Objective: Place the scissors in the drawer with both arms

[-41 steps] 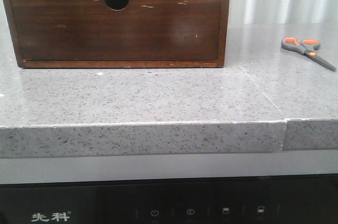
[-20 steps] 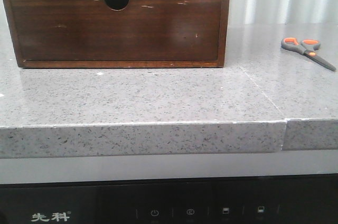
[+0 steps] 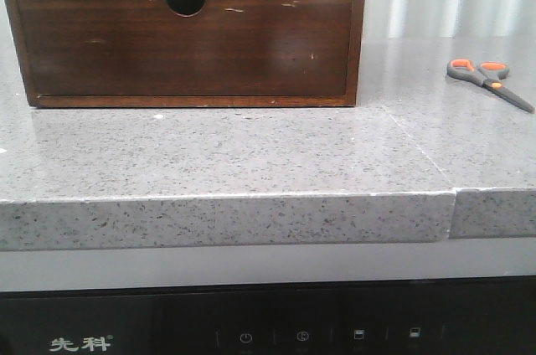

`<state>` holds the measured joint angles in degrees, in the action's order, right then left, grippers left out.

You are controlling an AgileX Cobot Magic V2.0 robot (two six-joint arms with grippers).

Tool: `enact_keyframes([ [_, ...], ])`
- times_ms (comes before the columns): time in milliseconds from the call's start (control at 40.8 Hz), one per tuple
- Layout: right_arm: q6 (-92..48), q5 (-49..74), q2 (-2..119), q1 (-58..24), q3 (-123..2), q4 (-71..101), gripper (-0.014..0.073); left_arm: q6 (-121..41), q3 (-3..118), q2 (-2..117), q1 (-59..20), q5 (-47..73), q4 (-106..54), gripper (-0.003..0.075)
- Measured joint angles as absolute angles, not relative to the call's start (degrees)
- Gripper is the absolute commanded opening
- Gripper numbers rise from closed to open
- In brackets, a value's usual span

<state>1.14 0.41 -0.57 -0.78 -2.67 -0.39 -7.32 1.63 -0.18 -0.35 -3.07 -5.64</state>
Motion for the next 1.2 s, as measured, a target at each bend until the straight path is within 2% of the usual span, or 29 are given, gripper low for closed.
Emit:
enact_keyframes([
  [147, 1.14, 6.5, -0.57, -0.78, -10.52, -0.39, -0.0068, -7.32, 9.96, -0.18, -0.35, -0.4, -5.64, -0.002],
  [392, 1.01, 15.43, 3.06, -0.78, -25.04, -0.39, -0.0068, -7.32, 25.71, 0.41, -0.35, 11.27, -5.64, -0.002],
  [710, 1.09, 28.39, 16.92, -0.78, -39.73, -0.39, -0.0068, -7.32, 42.95, 14.53, -0.35, 27.76, -5.64, -0.002],
  [906, 1.09, 32.45, 23.86, -0.78, -40.76, -0.51, -0.0068, -7.32, 43.56, 19.99, -0.35, 32.39, -5.64, -0.002],
  [1200, 1.09, 35.7, 31.82, -0.78, -40.76, -0.97, -0.0068, -7.32, 39.46, 23.36, -0.35, 33.02, -5.64, -0.002],
])
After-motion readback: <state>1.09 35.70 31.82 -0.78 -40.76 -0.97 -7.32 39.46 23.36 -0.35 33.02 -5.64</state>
